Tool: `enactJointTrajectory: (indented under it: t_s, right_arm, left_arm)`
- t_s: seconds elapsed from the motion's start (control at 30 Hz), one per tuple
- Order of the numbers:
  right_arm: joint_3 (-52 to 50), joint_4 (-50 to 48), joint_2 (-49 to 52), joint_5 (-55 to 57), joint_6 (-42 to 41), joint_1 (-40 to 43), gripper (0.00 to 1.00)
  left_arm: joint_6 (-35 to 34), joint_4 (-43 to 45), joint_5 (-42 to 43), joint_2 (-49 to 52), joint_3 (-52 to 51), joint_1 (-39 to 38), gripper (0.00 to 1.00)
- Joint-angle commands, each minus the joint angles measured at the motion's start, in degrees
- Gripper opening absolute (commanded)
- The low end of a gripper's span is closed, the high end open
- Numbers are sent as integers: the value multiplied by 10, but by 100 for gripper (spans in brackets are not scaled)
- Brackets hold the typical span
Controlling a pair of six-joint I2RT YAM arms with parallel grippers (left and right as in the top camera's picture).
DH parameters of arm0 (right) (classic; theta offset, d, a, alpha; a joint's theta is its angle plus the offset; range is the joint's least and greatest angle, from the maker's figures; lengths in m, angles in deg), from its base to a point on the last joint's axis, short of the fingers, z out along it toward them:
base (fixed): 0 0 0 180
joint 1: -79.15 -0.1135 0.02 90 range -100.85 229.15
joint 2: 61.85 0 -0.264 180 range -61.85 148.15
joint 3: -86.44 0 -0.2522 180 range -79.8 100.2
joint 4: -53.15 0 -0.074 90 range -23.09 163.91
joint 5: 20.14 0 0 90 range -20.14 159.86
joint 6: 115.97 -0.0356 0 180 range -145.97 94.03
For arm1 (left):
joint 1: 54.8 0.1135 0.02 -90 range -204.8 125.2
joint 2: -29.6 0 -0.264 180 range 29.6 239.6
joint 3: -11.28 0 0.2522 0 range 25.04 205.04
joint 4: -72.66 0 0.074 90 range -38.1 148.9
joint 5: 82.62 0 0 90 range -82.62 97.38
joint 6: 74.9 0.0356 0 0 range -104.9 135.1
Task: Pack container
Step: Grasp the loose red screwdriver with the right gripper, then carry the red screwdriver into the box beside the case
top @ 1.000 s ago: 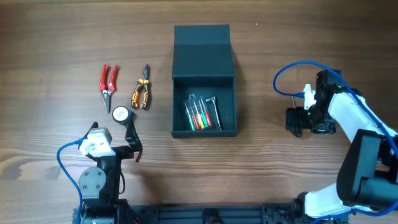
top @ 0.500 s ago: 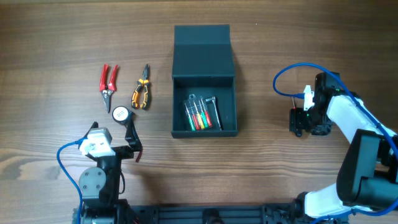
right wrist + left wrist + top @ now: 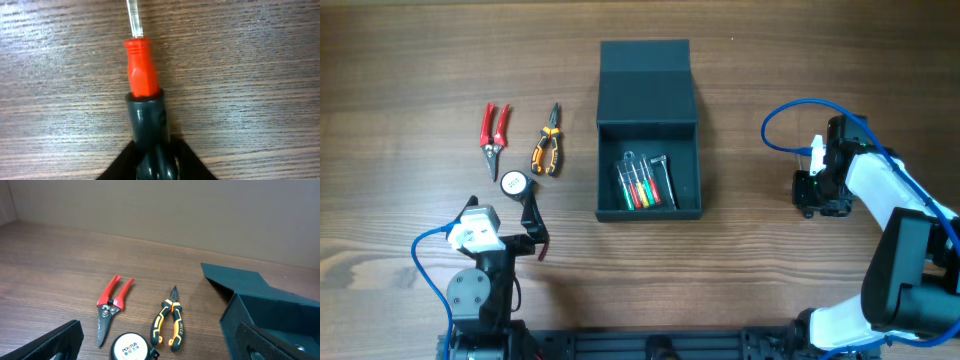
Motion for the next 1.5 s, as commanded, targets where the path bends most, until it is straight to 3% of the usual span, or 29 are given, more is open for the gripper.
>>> enactJointTrajectory:
  t_s: [0.0, 0.1, 0.57, 0.8, 1.0, 1.27, 1.47]
  right_arm:
    - [-8, -3, 0, -12, -14, 0, 17]
    - [-7, -4, 0, -25, -15, 0, 4]
    - [160, 60, 0, -62, -21, -9, 4]
    - [295, 82, 0, -61, -34, -150, 4]
    - [407, 135, 0, -59, -123, -294, 4]
    - [410, 214, 0, -59, -211, -418, 4]
    - [363, 231, 0, -57, -273, -456, 4]
  left_arm:
    - [13, 2, 9, -4, -3, -5, 100]
    - [13, 2, 9, -4, -3, -5, 100]
    - [13, 2, 9, -4, -3, -5, 100]
    - [13, 2, 9, -4, -3, -5, 100]
    - [13, 2, 9, -4, -3, -5, 100]
    - [13, 2, 9, -4, -3, -5, 100]
    - [13, 2, 9, -4, -3, -5, 100]
